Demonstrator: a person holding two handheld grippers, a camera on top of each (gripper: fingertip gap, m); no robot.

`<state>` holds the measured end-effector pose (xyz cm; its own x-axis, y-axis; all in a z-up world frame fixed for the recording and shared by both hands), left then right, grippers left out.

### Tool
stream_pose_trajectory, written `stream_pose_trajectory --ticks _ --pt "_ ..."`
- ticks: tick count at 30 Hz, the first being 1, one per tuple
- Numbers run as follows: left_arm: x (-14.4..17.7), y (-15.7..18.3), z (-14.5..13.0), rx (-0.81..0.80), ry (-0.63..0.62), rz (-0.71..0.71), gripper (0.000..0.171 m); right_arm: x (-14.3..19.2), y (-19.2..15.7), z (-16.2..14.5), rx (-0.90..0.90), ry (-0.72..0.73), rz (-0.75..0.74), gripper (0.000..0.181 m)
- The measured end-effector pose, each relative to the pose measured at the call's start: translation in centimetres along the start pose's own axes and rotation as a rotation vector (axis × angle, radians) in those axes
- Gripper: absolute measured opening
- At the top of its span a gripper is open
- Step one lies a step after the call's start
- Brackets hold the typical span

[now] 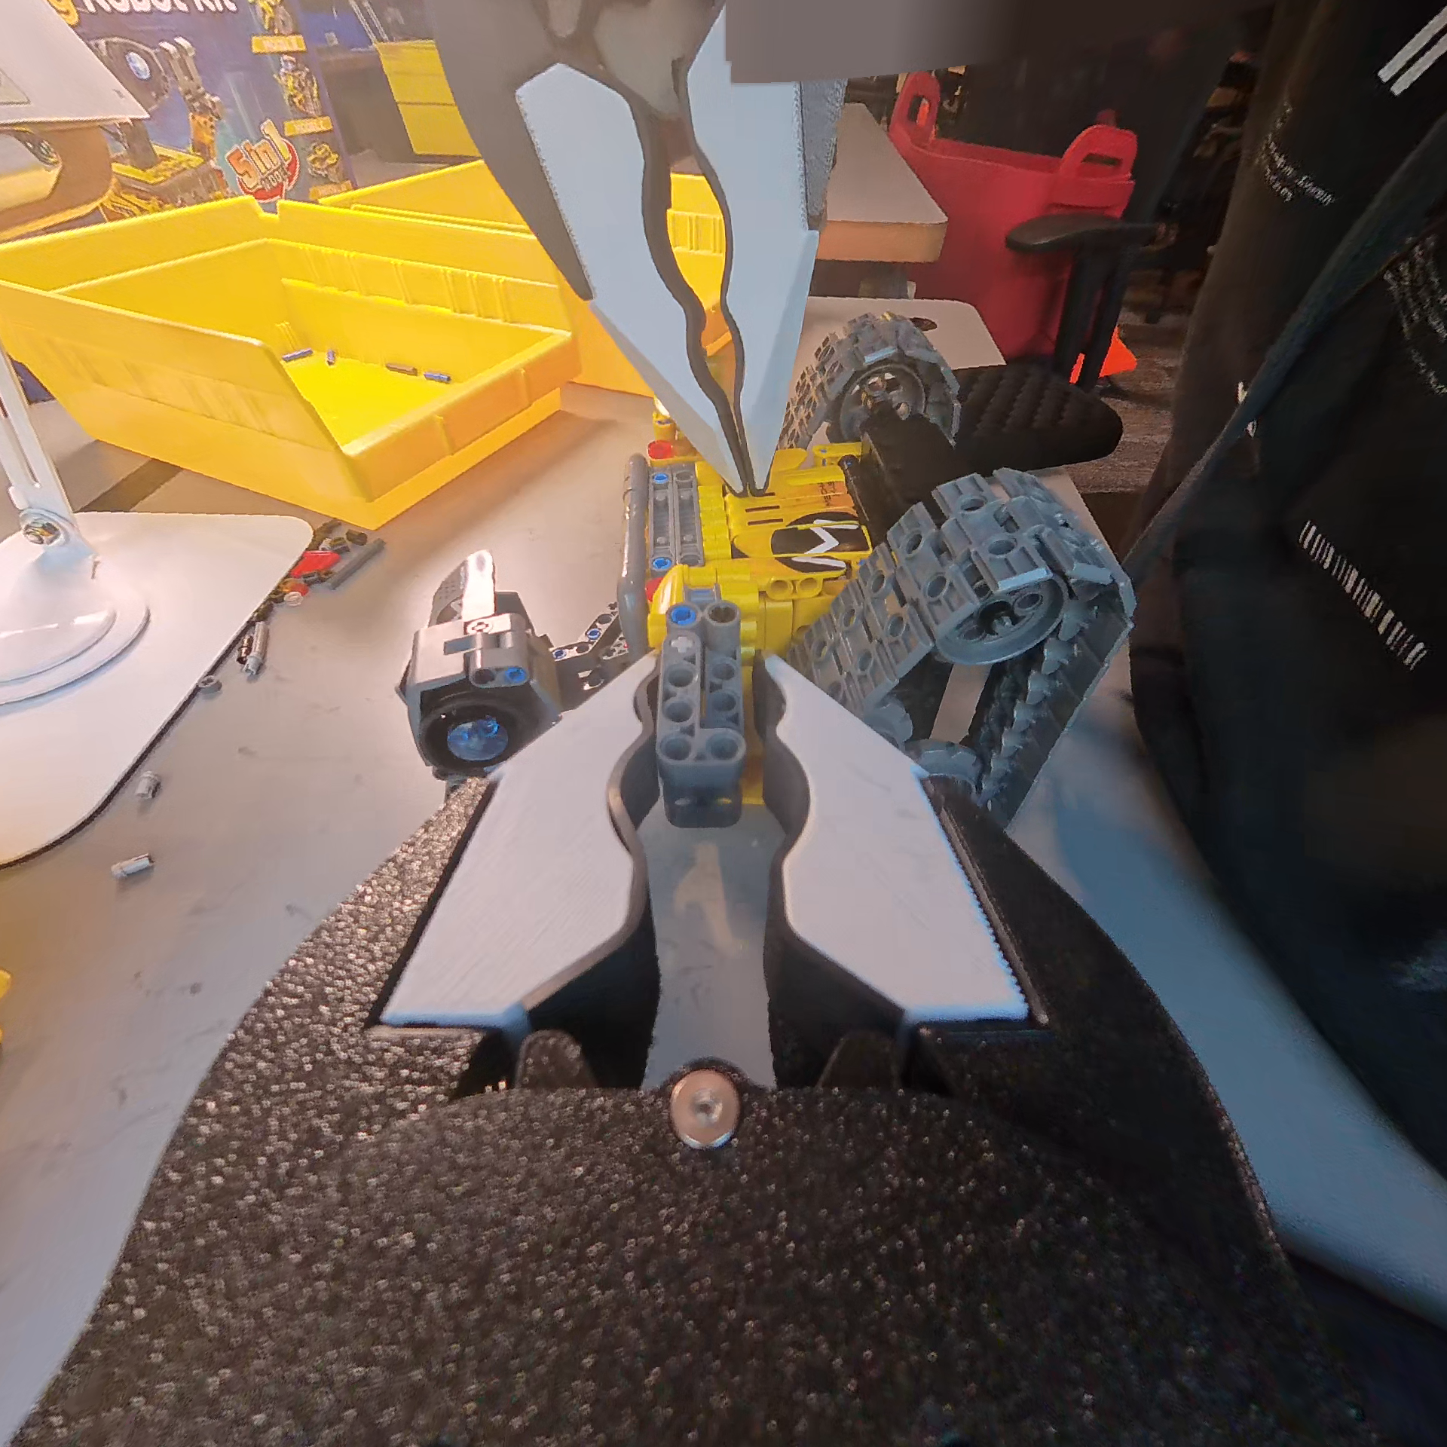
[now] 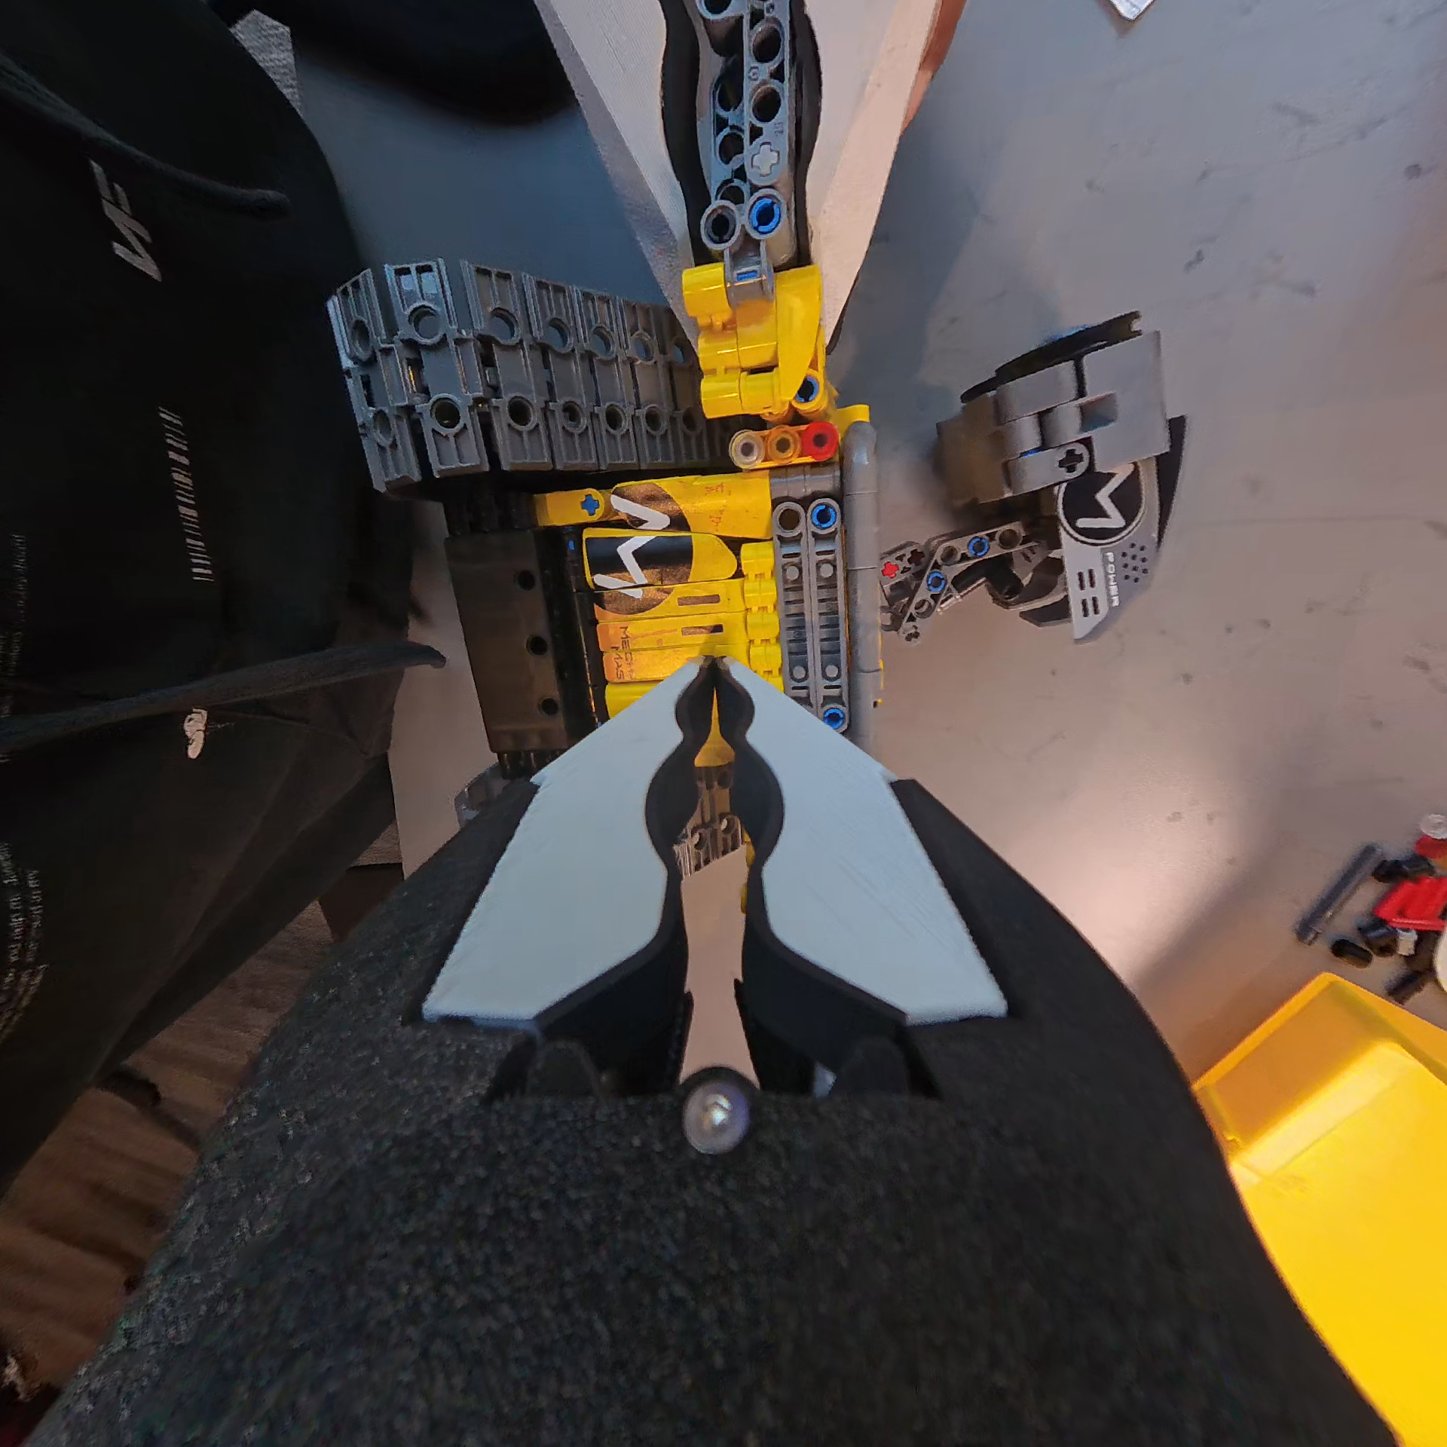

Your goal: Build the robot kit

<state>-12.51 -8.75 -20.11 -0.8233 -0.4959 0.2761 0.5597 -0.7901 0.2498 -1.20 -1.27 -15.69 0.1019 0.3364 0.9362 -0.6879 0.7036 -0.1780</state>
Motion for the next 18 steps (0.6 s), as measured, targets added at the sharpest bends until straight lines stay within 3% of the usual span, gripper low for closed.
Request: stream_pose_trajectory --ticks 18 --pt "0.1 0.26 -0.1 -0.025 -0.005 0.005 0.019 0.04 -0.18 -0.05 -0.031 0.002 -0.03 0.0"
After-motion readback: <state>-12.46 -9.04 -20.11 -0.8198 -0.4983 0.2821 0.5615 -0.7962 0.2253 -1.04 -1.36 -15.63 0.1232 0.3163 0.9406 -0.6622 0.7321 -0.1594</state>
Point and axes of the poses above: each gripper's, where its closed fingertips meet, x back along the fingers, z out of its top, y = z × x across the jaws, the point moved 6 cm from there along x, back along the fingers, and after that the axes turned 15 degrees about x, right-handed, at the moved point
